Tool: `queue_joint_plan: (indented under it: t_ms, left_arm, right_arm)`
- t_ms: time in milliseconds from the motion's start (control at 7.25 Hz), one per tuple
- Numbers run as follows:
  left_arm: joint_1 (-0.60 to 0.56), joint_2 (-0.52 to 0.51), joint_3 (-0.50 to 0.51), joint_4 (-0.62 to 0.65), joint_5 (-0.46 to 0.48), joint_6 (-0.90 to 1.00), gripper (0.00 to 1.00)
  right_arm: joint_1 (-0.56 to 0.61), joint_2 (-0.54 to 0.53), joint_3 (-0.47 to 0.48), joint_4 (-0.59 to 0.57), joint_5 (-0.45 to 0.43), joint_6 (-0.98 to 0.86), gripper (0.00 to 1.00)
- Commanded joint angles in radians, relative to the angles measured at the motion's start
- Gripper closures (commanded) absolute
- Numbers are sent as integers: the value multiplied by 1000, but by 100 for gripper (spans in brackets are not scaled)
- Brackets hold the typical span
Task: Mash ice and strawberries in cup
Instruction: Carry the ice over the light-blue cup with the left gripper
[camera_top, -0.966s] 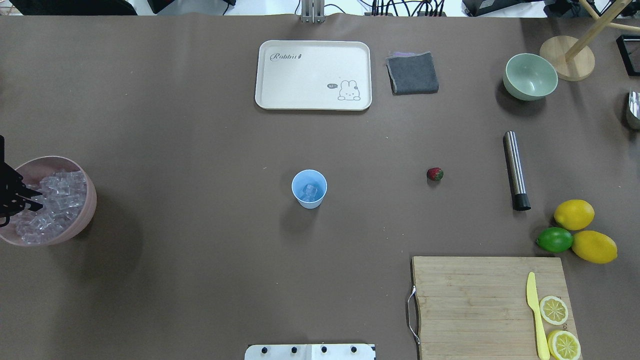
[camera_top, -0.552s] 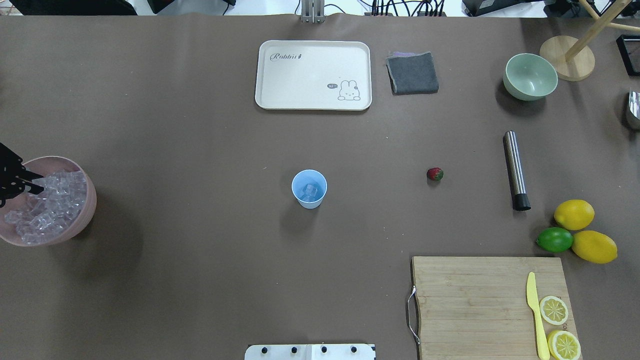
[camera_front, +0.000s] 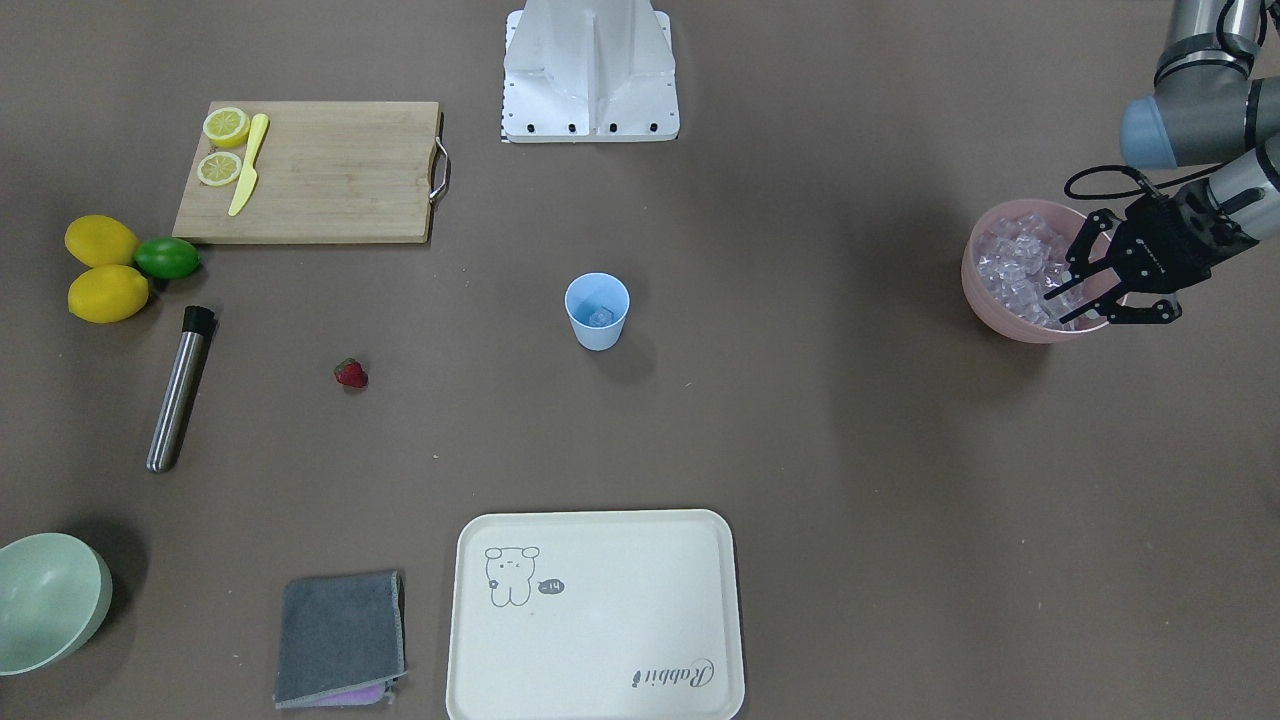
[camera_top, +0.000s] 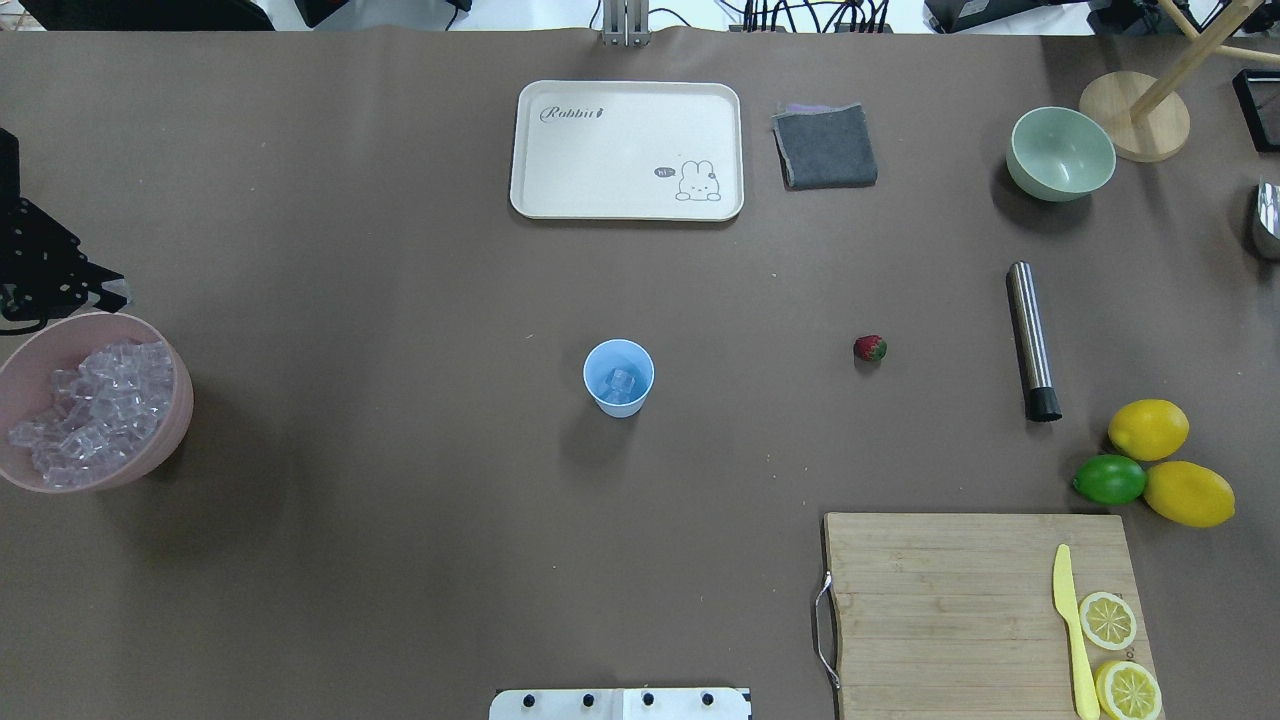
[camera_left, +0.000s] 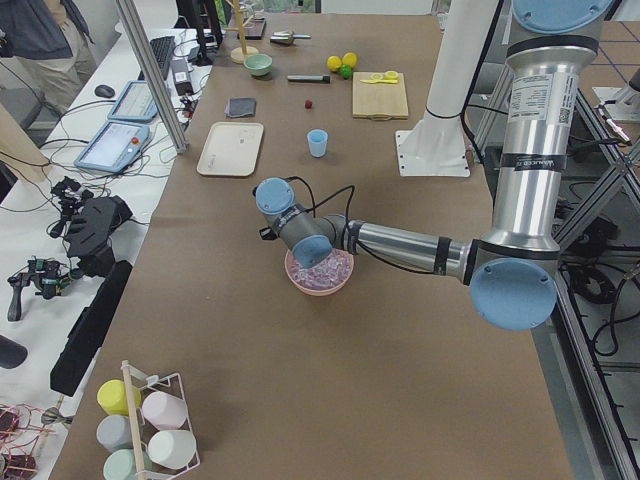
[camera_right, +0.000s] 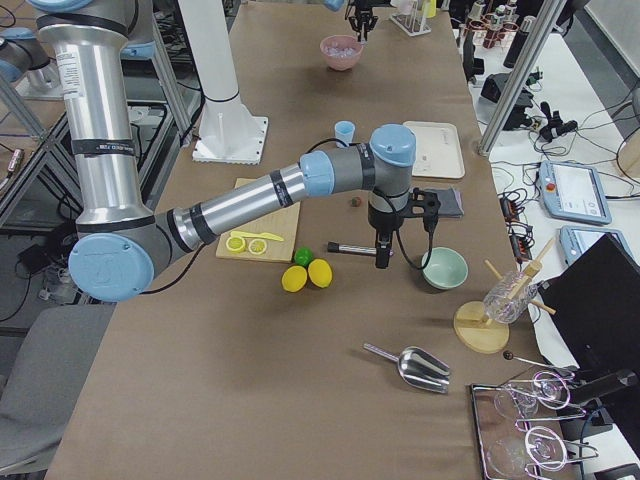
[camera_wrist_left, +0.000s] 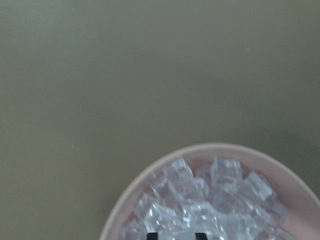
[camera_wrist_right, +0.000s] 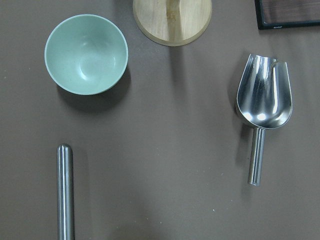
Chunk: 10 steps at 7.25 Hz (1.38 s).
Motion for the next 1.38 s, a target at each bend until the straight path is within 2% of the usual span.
queue_joint_plan:
  t_ms: [0,414,828,1242]
  left_arm:
    - [13,-102,-5,2,3,-186,100]
    - [123,-246,-4,2,10,-449,100]
    - [350,-384,-16,2,173,-750,100]
    - [513,-443,-21,0,349,-849,100]
  right_arm:
    - [0,0,0,2,31,-2,0]
    - [-3,-3,-2,28,31,-2,0]
    - [-3,0,1,28,25,-2,0]
    - [-2,-3,15,28,23,-2,0]
